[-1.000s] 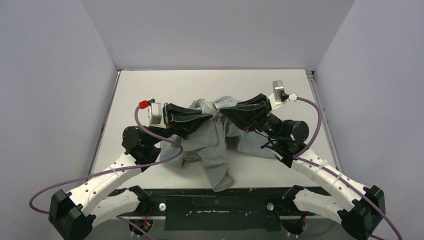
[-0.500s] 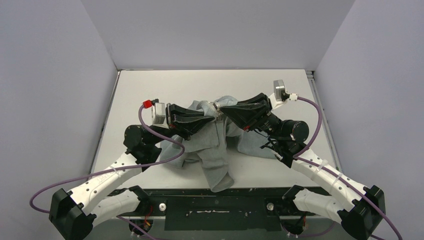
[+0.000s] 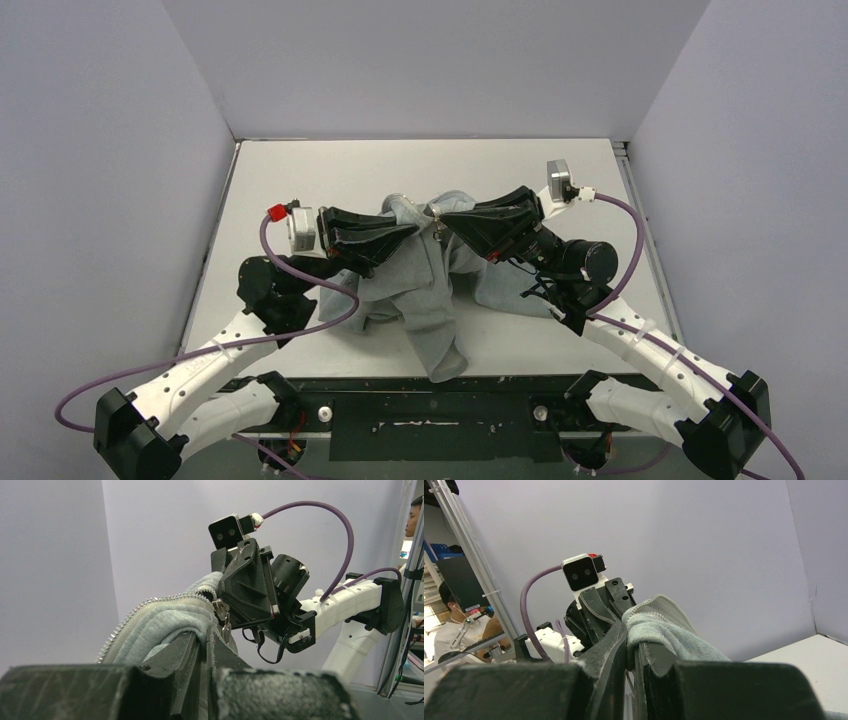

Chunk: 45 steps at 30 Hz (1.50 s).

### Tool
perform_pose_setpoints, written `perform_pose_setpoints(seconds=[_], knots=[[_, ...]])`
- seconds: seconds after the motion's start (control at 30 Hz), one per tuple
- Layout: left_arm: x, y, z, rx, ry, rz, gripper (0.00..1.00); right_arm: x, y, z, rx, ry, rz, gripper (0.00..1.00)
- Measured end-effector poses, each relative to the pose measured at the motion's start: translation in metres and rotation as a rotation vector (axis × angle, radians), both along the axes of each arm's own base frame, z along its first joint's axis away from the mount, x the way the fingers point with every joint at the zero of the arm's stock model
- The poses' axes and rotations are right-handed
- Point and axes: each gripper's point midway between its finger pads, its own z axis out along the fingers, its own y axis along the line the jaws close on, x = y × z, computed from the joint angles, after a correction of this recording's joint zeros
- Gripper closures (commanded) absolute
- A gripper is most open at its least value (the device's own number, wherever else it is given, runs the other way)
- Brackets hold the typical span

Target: Zip up the jacket

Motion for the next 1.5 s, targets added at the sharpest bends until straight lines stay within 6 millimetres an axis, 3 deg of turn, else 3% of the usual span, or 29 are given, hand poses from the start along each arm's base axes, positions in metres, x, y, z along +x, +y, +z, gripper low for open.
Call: perform_pose_setpoints(seconds=[1.5], knots=[[0.0025,-0.0018,-0.0021,-0.018,0.018,-0.011,1.00,0.0019,0.0058,-0.0078,-0.029,0.011,0.017,1.00]])
